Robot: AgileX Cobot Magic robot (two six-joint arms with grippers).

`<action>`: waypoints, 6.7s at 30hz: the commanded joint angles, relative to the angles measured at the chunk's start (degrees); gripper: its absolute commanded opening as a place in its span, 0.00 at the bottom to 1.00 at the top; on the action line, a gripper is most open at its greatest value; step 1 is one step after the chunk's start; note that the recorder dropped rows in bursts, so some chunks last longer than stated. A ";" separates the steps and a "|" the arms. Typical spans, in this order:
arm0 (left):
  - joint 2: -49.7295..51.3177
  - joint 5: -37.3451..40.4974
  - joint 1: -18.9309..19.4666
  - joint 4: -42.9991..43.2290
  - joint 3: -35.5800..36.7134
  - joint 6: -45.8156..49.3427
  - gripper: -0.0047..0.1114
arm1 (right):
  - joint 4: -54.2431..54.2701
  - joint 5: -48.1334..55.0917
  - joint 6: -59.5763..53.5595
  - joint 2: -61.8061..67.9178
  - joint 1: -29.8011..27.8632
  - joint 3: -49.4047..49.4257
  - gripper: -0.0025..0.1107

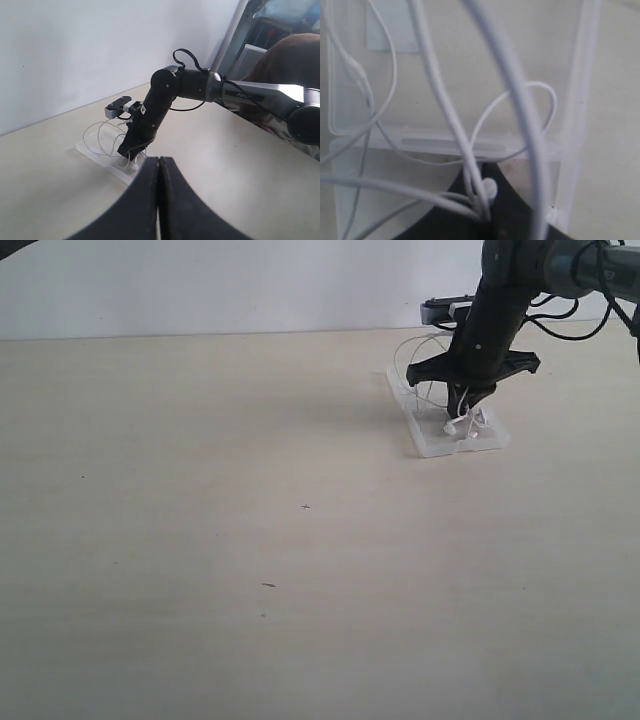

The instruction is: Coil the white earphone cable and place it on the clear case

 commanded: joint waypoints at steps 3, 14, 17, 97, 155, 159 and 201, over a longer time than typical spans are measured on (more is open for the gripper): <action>-0.32 0.64 0.06 -0.97 0.31 0.20 0.04 | -0.07 0.08 0.16 0.17 -0.19 -0.34 0.15; -0.32 0.78 0.06 -0.97 0.31 0.20 0.04 | 0.60 0.08 0.16 -0.54 -0.19 -0.34 0.48; -0.32 0.78 0.06 -0.97 0.31 0.20 0.04 | 1.03 -0.04 0.16 -1.26 -0.19 -0.34 0.53; -8.92 6.28 0.06 0.53 4.77 -2.59 0.04 | 9.44 -15.07 -5.96 -51.12 -0.19 33.05 0.02; -33.56 28.65 -4.80 -15.48 35.14 6.80 0.04 | 13.51 -44.50 -10.32 -128.73 -0.19 91.27 0.02; -33.56 28.65 -4.80 -15.48 35.14 6.80 0.04 | 7.90 -42.73 -13.18 -131.41 -0.19 92.58 0.02; -54.10 29.89 -4.68 -8.13 36.08 8.91 0.04 | 14.37 -60.77 -7.41 -143.21 -0.29 119.57 0.02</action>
